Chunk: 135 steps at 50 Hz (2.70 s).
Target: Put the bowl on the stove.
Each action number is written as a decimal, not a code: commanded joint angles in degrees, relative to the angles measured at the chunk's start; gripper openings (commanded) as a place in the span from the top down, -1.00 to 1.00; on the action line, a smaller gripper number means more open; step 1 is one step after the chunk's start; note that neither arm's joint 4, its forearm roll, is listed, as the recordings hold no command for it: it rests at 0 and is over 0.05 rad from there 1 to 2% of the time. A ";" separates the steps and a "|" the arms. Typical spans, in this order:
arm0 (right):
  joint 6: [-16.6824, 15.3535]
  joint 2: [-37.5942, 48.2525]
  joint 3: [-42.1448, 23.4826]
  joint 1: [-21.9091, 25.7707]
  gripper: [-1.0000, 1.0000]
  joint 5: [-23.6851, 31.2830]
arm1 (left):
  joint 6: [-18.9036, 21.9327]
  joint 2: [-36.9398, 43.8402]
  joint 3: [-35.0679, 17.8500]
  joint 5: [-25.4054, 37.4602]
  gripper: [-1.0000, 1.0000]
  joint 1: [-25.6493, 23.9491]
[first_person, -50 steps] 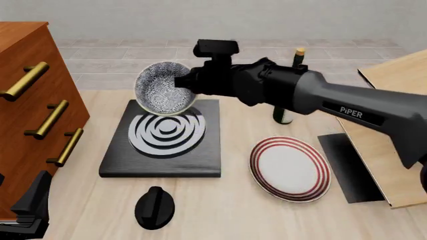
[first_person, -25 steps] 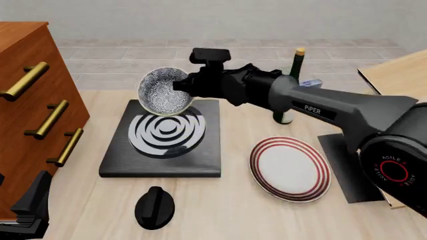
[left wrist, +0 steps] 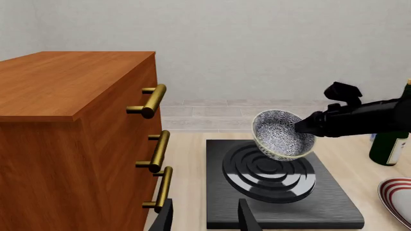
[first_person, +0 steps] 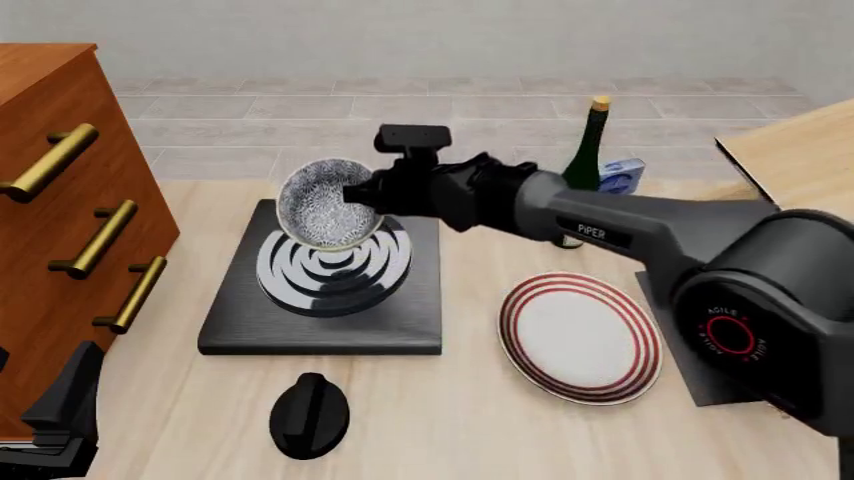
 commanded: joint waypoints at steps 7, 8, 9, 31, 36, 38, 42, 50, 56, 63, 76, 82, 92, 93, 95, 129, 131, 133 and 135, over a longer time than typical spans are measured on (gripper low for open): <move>0.88 1.09 -0.17 0.18 1.00 -0.98 | 0.00 0.00 0.00 0.00 -1.00 0.00; 0.95 1.17 -0.22 0.20 1.00 -1.01 | 0.00 0.00 0.00 0.00 -1.00 0.00; 0.71 1.42 -0.47 0.19 1.00 -0.88 | 0.00 0.00 0.00 0.00 -1.00 0.00; 1.64 6.59 -1.83 0.51 1.00 -2.64 | 0.00 0.00 0.00 0.00 -1.00 0.00; 1.90 7.10 -1.50 0.53 1.00 -3.26 | 0.00 0.00 0.00 0.00 -1.00 0.00; 2.00 7.28 -1.35 0.60 1.00 -3.47 | 0.00 0.00 0.00 0.00 -1.00 0.00; 1.90 7.67 -1.46 0.62 1.00 -3.63 | 0.00 0.00 0.00 0.00 -1.00 0.00; 1.89 8.40 -1.43 0.92 1.00 -4.02 | 0.00 0.00 0.00 0.00 -1.00 0.00; 1.85 9.07 -1.63 0.84 1.00 -4.10 | 0.00 0.00 0.00 0.00 -1.00 0.00; 1.60 9.08 -1.39 1.06 1.00 -4.24 | 0.00 0.00 0.00 0.00 -1.00 0.00; 0.81 7.75 -1.13 1.24 -1.00 -3.79 | 0.00 0.00 0.00 0.00 -1.00 0.00; 0.69 7.22 -0.81 1.56 -1.00 -3.77 | 0.00 0.00 0.00 0.00 -1.00 0.00; 0.39 5.79 -0.40 1.93 -1.00 -3.40 | 0.00 0.00 0.00 0.00 -1.00 0.00; 0.36 5.60 -0.35 1.96 -1.00 -3.34 | 0.00 0.00 0.00 0.00 -1.00 0.00; 0.18 5.17 -0.39 1.90 -1.00 -3.12 | 0.00 0.00 0.00 0.00 -1.00 0.00; -3.43 -0.14 -0.91 -0.41 -1.00 0.45 | 0.00 0.00 0.00 0.00 -1.00 0.00; -3.38 -0.38 -0.68 -0.48 -1.00 0.40 | 0.00 0.00 0.00 0.00 -1.00 0.00; -3.56 -0.59 -0.51 -0.54 -1.00 0.43 | 0.00 0.00 0.00 0.00 -1.00 0.00; -3.61 -1.01 -0.22 -0.57 -1.00 0.42 | 0.00 0.00 0.00 0.00 -1.00 0.00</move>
